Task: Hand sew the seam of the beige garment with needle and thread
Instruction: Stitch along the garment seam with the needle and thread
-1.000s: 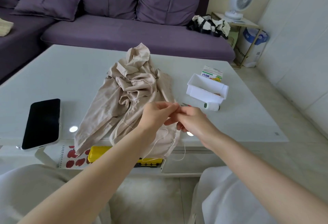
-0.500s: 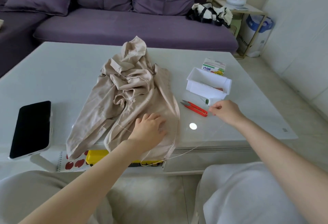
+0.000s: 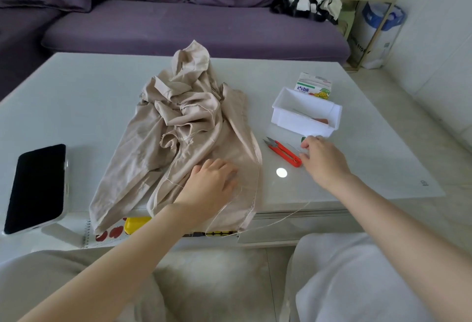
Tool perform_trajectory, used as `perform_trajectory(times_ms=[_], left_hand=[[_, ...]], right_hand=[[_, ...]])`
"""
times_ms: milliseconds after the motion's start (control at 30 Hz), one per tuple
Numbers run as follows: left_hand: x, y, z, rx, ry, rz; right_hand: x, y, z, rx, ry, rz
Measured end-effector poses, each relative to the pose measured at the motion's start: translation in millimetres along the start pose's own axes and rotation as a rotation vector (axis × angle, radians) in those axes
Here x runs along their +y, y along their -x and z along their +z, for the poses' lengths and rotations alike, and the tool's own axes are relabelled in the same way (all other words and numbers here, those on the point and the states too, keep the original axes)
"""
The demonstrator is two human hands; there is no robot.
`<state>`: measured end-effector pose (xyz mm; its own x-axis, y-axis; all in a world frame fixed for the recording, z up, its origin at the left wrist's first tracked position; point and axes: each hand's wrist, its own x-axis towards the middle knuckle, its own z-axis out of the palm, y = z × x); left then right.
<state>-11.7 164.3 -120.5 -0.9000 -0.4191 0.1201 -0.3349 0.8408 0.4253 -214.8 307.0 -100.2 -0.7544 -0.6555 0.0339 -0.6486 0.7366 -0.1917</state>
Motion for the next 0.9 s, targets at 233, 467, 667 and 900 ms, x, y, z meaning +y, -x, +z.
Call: perform_trajectory(times_ms=[233, 467, 667, 900], left_hand=[[-43.1, 12.3, -27.2, 0.347, -0.141, -0.184], [-82.0, 31.2, -51.5, 0.111, -0.272, -0.546], [-116.2, 33.2, -76.2, 0.294, -0.046, -0.582], [-141.3, 37.2, -104.9, 0.261, -0.154, -0.577]], right_hand=[[-83.0, 21.1, -8.8, 0.087, -0.15, -0.411], [-154.6, 17.9, 22.6, -0.158, -0.316, -0.649], [-171.8, 2.2, 35.8, -0.326, -0.19, -0.64], [-186.0, -13.5, 27.0, -0.032, -0.302, -0.527]])
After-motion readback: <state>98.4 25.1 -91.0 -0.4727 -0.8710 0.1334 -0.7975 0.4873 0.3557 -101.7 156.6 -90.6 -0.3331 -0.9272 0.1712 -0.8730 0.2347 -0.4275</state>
